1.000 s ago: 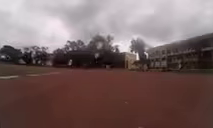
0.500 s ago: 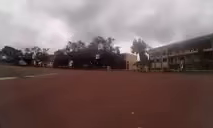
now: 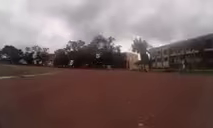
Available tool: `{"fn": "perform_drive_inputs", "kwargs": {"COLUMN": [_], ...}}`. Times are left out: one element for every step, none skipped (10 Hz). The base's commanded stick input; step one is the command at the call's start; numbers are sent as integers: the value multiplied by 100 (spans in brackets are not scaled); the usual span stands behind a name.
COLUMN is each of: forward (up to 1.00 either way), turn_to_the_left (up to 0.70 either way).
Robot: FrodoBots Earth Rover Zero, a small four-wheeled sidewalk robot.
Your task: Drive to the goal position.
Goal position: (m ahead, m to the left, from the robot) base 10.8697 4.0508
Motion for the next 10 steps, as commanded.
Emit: {"fn": "perform_drive_inputs", "kwargs": {"forward": [70, 70, 70, 70, 70, 70, 70, 70, 70, 70], "turn_to_the_left": [0, 0, 0, 0, 0, 0, 0, 0, 0, 0]}}
